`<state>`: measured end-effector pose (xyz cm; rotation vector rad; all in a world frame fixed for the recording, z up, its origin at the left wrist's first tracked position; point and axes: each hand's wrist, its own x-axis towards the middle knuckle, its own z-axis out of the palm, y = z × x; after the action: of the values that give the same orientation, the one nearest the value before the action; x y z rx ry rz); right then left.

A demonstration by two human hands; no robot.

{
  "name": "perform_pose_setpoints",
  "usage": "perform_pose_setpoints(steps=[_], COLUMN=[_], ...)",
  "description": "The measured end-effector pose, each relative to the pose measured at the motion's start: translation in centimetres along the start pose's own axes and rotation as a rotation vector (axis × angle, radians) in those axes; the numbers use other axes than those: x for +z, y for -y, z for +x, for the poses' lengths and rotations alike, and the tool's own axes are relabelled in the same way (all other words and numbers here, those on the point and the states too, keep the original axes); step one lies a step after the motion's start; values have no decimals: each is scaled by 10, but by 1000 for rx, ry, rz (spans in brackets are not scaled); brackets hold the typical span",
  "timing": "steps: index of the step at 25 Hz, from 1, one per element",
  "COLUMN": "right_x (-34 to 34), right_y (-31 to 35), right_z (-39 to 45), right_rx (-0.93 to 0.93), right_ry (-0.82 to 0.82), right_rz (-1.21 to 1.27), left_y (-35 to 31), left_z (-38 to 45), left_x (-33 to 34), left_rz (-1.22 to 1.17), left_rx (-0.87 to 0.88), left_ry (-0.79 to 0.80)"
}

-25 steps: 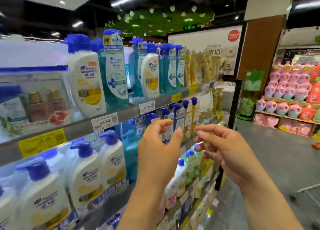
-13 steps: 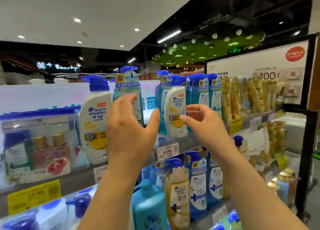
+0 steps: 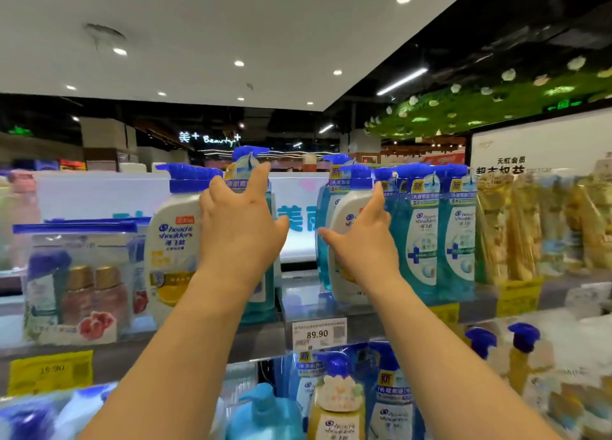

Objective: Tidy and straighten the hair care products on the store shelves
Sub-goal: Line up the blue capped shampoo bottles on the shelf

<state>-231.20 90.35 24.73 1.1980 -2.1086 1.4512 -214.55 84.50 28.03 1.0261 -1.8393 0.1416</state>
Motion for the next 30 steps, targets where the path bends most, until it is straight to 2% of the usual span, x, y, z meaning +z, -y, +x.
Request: perform_pose_setpoints(steps=[3,7,10,13,19,25,27,30], right_x=[8,3,-3,-24,-82,-113,-118,-122], right_y=[-7,-13,-11,-2,12,7,1,-6], right_z=[4,3,-8,-10,-12,-15,-12,-10], right_rx=[-62,-85,-226,-317,-356,-355,-338,-311], right_ry=[-61,-75,-134,-214,-136,-104,-111,-93], right_rz=[-128,-38,54,240,491,574,560,530], left_y=[0,-3,-2,-1,-23,-73,-83,-93], left_z=[7,8,8,7,2,7,8,11], left_x=[0,2,-2,-6,0,39,55,72], left_rz=[117,224,68,-2,-159,-296,-292,-256], left_rx=[-18,27,13,60,119,166,198,289], left_ry=[-37,-89,-55,-85,-255,-141,-75,-68])
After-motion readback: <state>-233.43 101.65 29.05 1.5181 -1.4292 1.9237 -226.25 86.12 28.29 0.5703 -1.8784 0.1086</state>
